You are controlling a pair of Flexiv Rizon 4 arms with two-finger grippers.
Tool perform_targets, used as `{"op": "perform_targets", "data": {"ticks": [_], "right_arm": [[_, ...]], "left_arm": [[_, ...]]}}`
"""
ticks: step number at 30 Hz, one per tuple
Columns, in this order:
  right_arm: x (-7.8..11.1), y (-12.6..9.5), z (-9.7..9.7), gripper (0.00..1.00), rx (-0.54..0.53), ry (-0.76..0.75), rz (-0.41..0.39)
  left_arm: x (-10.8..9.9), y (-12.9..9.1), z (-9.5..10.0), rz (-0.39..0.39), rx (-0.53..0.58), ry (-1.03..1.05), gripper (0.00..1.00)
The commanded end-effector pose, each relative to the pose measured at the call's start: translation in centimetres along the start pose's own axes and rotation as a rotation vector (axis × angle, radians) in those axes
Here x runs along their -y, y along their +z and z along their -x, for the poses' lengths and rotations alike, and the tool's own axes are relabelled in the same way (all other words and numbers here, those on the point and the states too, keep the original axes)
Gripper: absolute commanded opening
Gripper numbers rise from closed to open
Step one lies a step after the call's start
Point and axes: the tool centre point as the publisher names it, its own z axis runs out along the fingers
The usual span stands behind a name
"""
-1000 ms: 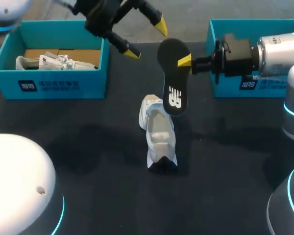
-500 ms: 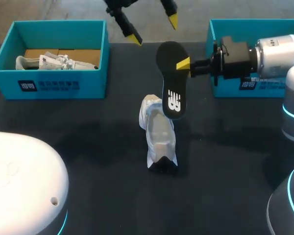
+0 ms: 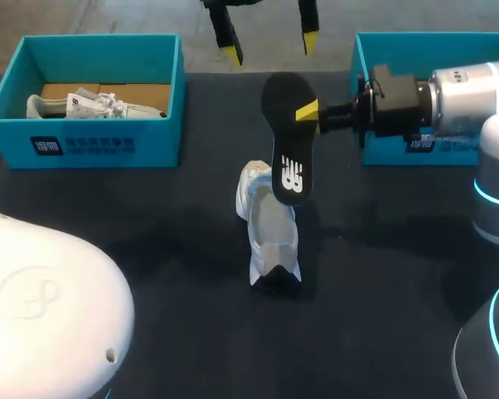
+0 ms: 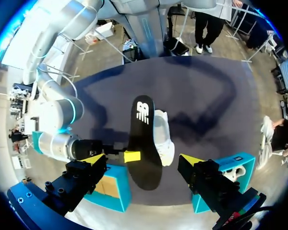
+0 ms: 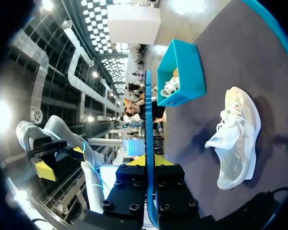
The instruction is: Take the shoe out of the shoebox, open the shoe tongue, remove and reinsert the insole, then place the shoe into the shoebox
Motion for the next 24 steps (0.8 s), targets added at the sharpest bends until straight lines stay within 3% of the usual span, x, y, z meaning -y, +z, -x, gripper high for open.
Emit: {"op": "perform_targets", "data": {"ticks": [1,24], "right_arm": [[0.1,0.2,0.1,0.00,-0.005,-0.001,0.005],[0.1,-0.4,0.0,0.00,-0.007,-0.007,0.003]], "left_arm": [[0.1,-0.1,0.8,0.003,-0.157,-0.003,1.00],[0.2,0.4,1.9,0.040,-0.064,0.014,1.00]]}}
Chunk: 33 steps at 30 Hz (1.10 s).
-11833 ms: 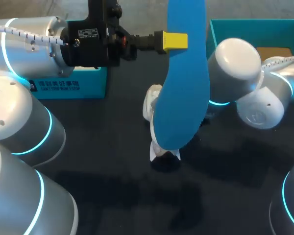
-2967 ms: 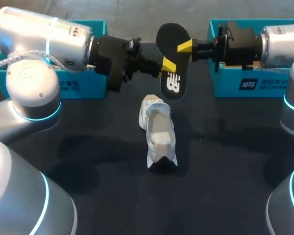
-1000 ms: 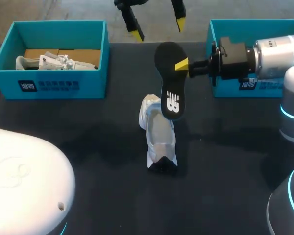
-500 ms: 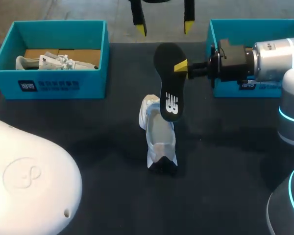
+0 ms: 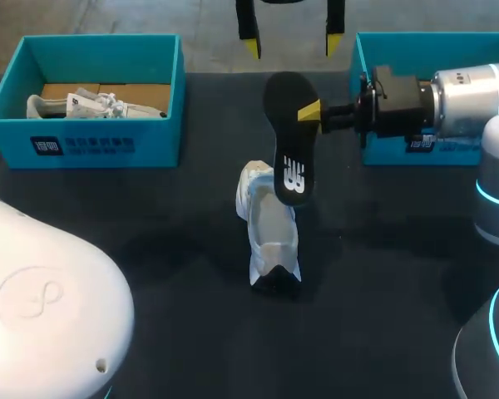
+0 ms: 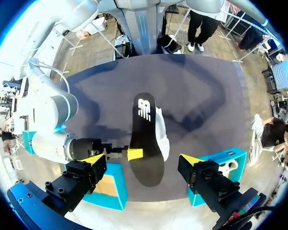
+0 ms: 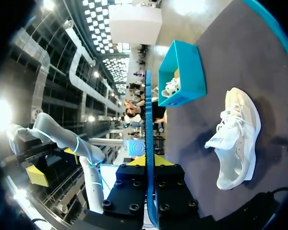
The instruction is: Take the shoe out of the shoebox, open the shoe tongue, remove and reinsert the insole, then place the shoe into the shoebox
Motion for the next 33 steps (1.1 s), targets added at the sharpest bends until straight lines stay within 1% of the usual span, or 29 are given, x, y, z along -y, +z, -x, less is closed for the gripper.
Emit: {"op": "perform_targets", "data": {"ticks": [1,6,9,10,12,13,15,16,18,19,21,22,24,25,27,28,30,33], "right_arm": [[0.1,-0.1,0.0,0.00,0.001,0.001,0.001],[0.2,-0.2,-0.1,0.00,0.000,0.001,0.002],[0.2,-0.4,-0.1,0.00,0.001,0.001,0.004],[0.2,-0.6,-0.1,0.00,0.001,0.001,0.007],[0.2,-0.7,-0.2,0.00,0.001,0.001,0.009],[0.2,-0.8,-0.2,0.00,0.001,0.001,0.011],[0.2,-0.9,-0.3,0.00,0.001,0.000,0.012],[0.2,-0.9,-0.3,0.00,0.002,0.000,0.012],[0.2,-1.0,-0.3,0.00,0.002,0.001,0.013],[0.2,-1.1,-0.4,0.00,0.002,0.000,0.014],[0.2,-1.1,-0.4,0.00,0.001,0.000,0.015],[0.2,-1.2,-0.5,0.00,0.000,0.000,0.017],[0.2,-1.3,-0.6,0.00,-0.001,-0.001,0.019],[0.2,-1.4,-0.7,0.00,0.000,-0.002,0.021],[0.2,-1.5,-0.8,0.00,0.001,-0.003,0.023],[0.2,-1.6,-0.9,0.00,0.001,-0.003,0.025],[0.3,-1.8,-1.0,0.00,0.001,-0.005,0.028],[0.3,-2.0,-1.2,0.00,-0.004,-0.005,0.034]], "left_arm": [[0.2,0.5,-0.7,0.012,0.037,0.002,1.00],[0.4,0.8,-1.1,0.009,0.060,-0.008,1.00],[0.6,1.0,-1.6,0.014,0.106,-0.021,1.00],[0.7,1.2,-1.9,0.022,0.137,-0.023,1.00],[0.7,1.4,-2.1,0.020,0.155,-0.032,1.00],[0.8,1.6,-2.4,0.035,0.195,-0.031,1.00],[0.9,1.9,-2.7,0.035,0.212,-0.032,1.00],[1.0,2.1,-3.0,0.054,0.259,-0.027,1.00],[1.1,2.3,-3.2,0.047,0.280,-0.027,1.00],[1.3,2.5,-3.4,0.062,0.332,-0.026,1.00],[1.4,2.6,-3.5,0.060,0.360,-0.025,1.00],[1.4,2.9,-3.8,0.082,0.415,-0.019,1.00],[1.4,3.1,-4.0,0.084,0.461,-0.024,1.00],[1.4,3.1,-4.1,0.105,0.510,-0.013,1.00],[1.5,3.2,-4.3,0.107,0.547,-0.018,1.00],[1.5,3.2,-4.5,0.128,0.596,-0.017,1.00],[1.5,3.3,-4.8,0.134,0.628,-0.013,1.00],[1.4,3.5,-5.2,0.171,0.715,-0.015,1.00]]}}
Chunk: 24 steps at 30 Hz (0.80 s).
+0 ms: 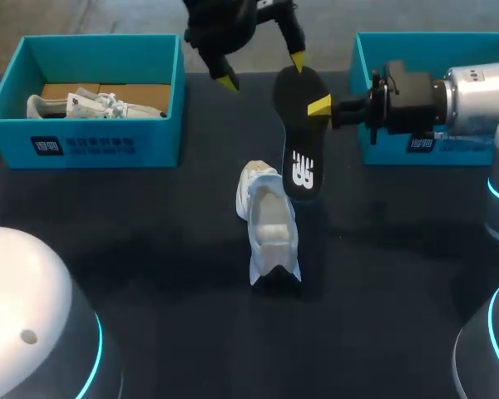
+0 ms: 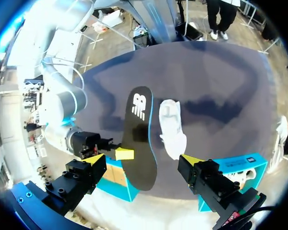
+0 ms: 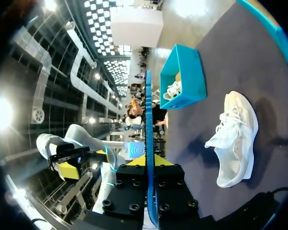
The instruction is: Take the shoe out of the shoebox, open the shoe tongue, remove and reinsert the insole, then place the shoe into the shoebox
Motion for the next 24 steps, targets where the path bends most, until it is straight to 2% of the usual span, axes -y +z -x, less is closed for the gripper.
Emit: {"op": "perform_targets", "data": {"ticks": [1,9,16,17,19,24], "right_arm": [[0.4,-0.4,-0.4,0.00,-0.005,0.001,0.006],[0.2,-0.8,-0.8,0.00,-0.032,0.008,0.007],[0.2,-0.9,-0.9,0.00,-0.037,0.018,0.012],[0.2,-0.9,-0.8,0.00,-0.039,0.022,0.019],[0.2,-0.9,-0.8,0.00,-0.040,0.024,0.021],[0.2,-0.8,-1.0,0.00,-0.042,0.026,0.030]], "left_arm": [[0.6,0.3,-1.5,0.063,0.443,0.005,1.00],[0.2,0.7,-2.2,0.145,0.683,0.010,1.00],[0.2,1.3,-2.7,0.188,0.808,0.004,1.00],[0.3,1.5,-2.9,0.207,0.858,0.001,1.00],[0.4,1.7,-3.0,0.210,0.874,0.000,1.00],[0.6,2.3,-3.6,0.264,1.000,0.002,1.00]]}}
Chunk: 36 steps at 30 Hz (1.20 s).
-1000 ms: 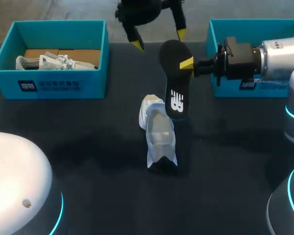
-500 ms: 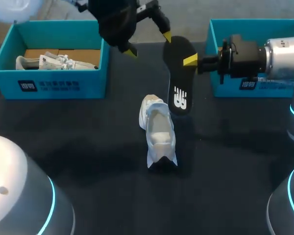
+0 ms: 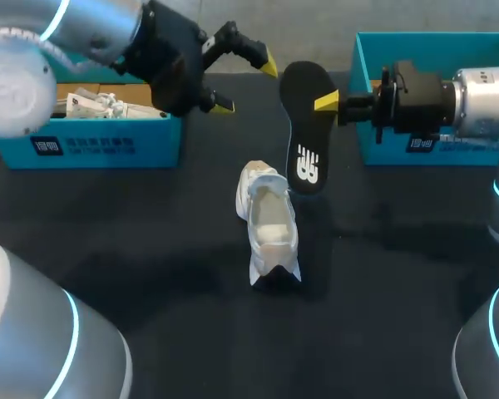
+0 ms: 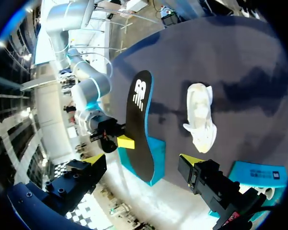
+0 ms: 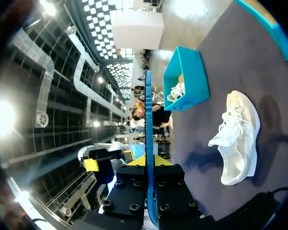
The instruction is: Take the shoe out of the shoebox, open the shoe tongue, remove and reinsert the insole, then place the shoe into the shoebox
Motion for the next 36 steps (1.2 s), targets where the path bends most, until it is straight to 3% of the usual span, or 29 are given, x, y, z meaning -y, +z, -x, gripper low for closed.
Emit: {"op": "perform_targets", "data": {"ticks": [1,10,19,27,36], "right_arm": [[0.2,0.2,-0.2,0.00,0.001,0.001,0.009],[0.1,0.7,-1.1,0.00,-0.007,-0.013,0.012],[0.0,1.7,-1.5,0.00,0.008,-0.002,0.009],[0.0,2.0,-1.9,0.00,0.014,-0.002,0.019],[0.1,2.5,-2.0,0.00,0.025,0.008,0.029]], "left_arm": [[0.9,0.2,-1.1,0.071,0.578,-0.001,1.00],[0.9,0.5,-1.5,0.103,0.684,-0.002,1.00],[0.2,0.4,-1.2,0.089,0.682,0.000,1.00],[0.8,1.0,-2.0,0.032,0.686,-0.031,1.00],[0.7,1.9,-2.2,0.028,0.709,-0.044,1.00]]}}
